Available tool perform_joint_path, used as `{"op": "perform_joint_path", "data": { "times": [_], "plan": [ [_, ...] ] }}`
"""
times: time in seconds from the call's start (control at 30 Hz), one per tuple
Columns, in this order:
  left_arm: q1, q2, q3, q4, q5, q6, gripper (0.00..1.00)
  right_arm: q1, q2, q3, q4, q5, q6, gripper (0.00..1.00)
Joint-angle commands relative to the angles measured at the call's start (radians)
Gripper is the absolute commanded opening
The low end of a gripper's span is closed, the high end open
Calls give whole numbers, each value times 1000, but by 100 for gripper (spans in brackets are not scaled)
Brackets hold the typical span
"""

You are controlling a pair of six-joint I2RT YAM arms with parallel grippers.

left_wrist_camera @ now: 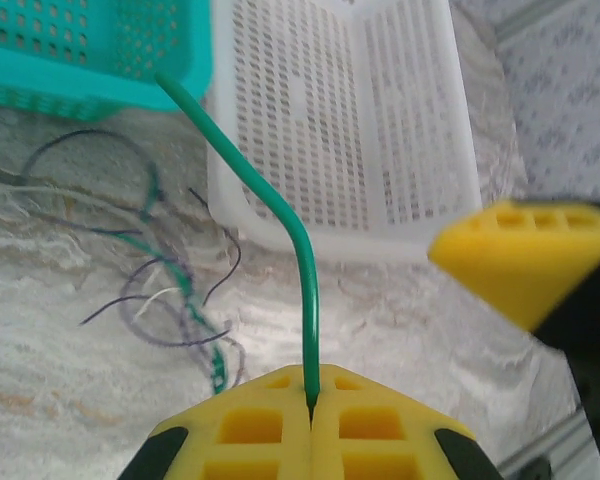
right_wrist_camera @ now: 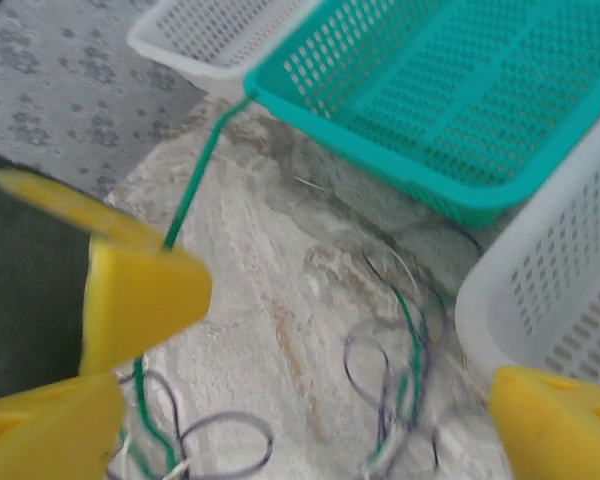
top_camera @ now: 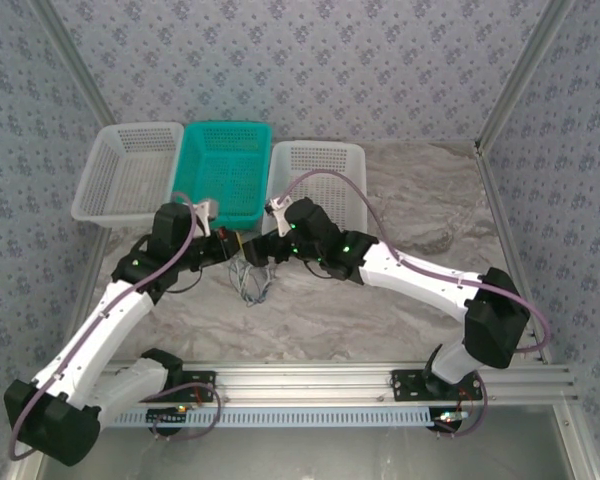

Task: Untangle the cables

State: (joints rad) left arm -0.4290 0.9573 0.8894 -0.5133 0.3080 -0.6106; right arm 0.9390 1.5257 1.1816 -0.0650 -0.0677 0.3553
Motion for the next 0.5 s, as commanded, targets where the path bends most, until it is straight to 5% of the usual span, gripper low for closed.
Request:
{"op": "perform_joint_path", "data": {
  "times": [0.0, 0.17, 0.47],
  "plan": [
    [-37, -2, 70, -140, 45, 128, 0, -37, -48, -74, 145, -168, -40, 78],
    [-51, 8, 104, -125, 46, 106, 0, -78, -84, -198, 370, -370, 47, 57],
    [-54, 18, 88, -19, 94, 39, 0, -60, -60, -257, 548, -493, 151, 49]
  ]
}}
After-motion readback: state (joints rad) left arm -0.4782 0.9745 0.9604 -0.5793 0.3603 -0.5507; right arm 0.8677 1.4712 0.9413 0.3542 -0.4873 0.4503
